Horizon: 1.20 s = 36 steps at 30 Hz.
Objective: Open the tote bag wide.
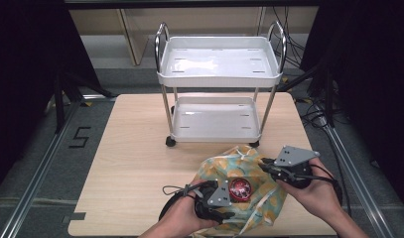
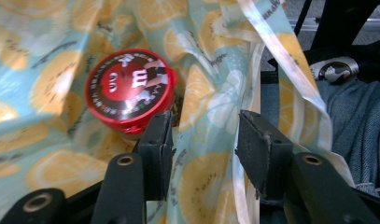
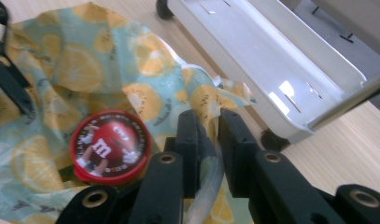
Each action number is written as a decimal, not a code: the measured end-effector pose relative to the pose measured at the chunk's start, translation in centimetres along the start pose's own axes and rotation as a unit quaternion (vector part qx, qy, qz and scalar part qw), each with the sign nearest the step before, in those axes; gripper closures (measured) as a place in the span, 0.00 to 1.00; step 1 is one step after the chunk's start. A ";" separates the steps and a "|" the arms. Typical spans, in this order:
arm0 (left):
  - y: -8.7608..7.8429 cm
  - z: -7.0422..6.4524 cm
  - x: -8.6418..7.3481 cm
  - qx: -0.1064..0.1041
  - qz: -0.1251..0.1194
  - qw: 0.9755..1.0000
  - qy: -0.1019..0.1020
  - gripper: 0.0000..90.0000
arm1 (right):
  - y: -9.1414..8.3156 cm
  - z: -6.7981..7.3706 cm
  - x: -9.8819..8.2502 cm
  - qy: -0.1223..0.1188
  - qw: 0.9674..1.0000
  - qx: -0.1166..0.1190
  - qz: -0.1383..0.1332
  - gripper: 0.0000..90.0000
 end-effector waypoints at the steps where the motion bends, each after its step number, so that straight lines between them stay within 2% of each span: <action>1: 0.2 -0.1 0.0 -0.002 0.003 1.000 -0.003 0.60 | 0.0 0.1 -0.1 -0.002 1.000 0.004 0.005 0.90; 2: 0.4 -0.2 0.0 -0.005 0.006 1.000 0.000 0.60 | 0.1 0.1 -0.3 -0.004 1.000 0.006 0.010 0.91; 4: 0.9 -0.2 -0.1 -0.004 0.014 1.000 0.009 0.61 | 0.7 -0.1 -1.1 0.010 1.000 0.016 0.025 0.94; 5: 1.2 -0.3 -0.3 -0.008 0.019 1.000 0.003 0.62 | 1.2 -0.4 -1.6 0.011 0.999 0.017 0.034 0.95; 6: 1.5 -0.4 -0.5 -0.011 0.027 1.000 0.005 0.64 | 1.5 -0.5 -2.3 0.032 0.998 0.016 0.051 0.95; 7: 1.8 -0.4 -0.7 -0.009 0.031 0.999 0.010 0.67 | 2.1 -0.9 -2.9 0.031 0.997 0.017 0.061 0.96; 8: 2.1 -0.4 -0.9 -0.012 0.036 0.999 0.006 0.69 | 2.6 -1.2 -3.6 0.044 0.996 0.013 0.071 0.96; 11: 2.9 -0.6 -1.3 -0.015 0.043 0.999 0.001 0.76 | 4.1 -1.8 -5.4 0.060 0.994 0.008 0.095 0.96; 15: 3.6 -0.7 -1.6 -0.020 0.051 0.998 -0.017 0.85 | 5.7 -2.1 -7.4 0.078 0.989 0.013 0.125 0.95; 16: 3.6 -0.6 -1.7 -0.016 0.053 0.998 -0.013 0.87 | 5.9 -2.3 -7.7 0.079 0.988 0.013 0.129 0.94; 17: 3.7 -0.6 -1.7 -0.017 0.055 0.998 -0.019 0.89 | 6.1 -2.3 -8.0 0.082 0.988 0.017 0.133 0.91; 18: 3.8 -0.5 -1.7 -0.014 0.054 0.998 -0.017 0.92 | 6.2 -2.4 -8.2 0.086 0.987 0.018 0.135 0.87; 21: 3.8 -0.6 -1.7 -0.013 0.055 0.998 -0.018 0.94 | 5.4 -2.4 -7.5 0.093 0.989 0.015 0.115 0.76; 23: 3.8 -0.6 -1.7 -0.013 0.055 0.998 -0.021 0.95 | 4.3 -2.7 -6.4 0.084 0.993 0.003 0.083 0.72; 26: 3.7 -0.6 -1.6 -0.011 0.054 0.998 -0.015 0.96 | 2.6 -2.7 -5.0 0.079 0.995 0.000 0.063 0.65; 28: 3.7 -0.7 -1.5 -0.011 0.053 0.998 -0.018 0.97 | 1.7 -2.4 -4.1 0.082 0.996 -0.004 0.041 0.62; 29: 3.8 -0.7 -1.5 -0.010 0.052 0.998 -0.019 0.97 | 1.3 -2.5 -3.6 0.066 0.997 -0.005 0.032 0.61; 30: 3.8 -0.7 -1.5 -0.010 0.052 0.998 -0.019 0.97 | 1.0 -2.5 -3.2 0.062 0.998 -0.007 0.023 0.61; 32: 3.8 -0.7 -1.4 -0.008 0.053 0.998 -0.017 0.97 | 0.2 -2.1 -2.4 0.055 0.998 -0.010 0.007 0.64; 33: 3.8 -0.7 -1.4 -0.009 0.054 0.998 -0.017 0.97 | 0.0 -1.7 -2.0 0.048 0.999 -0.008 0.001 0.73; 35: 3.9 -0.8 -1.4 -0.011 0.055 0.998 -0.017 0.97 | 0.0 -0.8 -1.8 0.046 0.999 0.009 0.004 0.82; 36: 3.9 -0.8 -1.4 -0.011 0.054 0.998 -0.017 0.97 | 0.2 -0.5 -1.9 0.035 0.999 0.022 0.015 0.84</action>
Point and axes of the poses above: each handheld gripper's, and its own axes: y roughly forward along the jaws, x roughly out of its top, z roughly to its left, the point moved 4 cm from there along y, roughly forward along the jaws, and after that the axes turned 8 degrees about x, right-handed, at the moved point
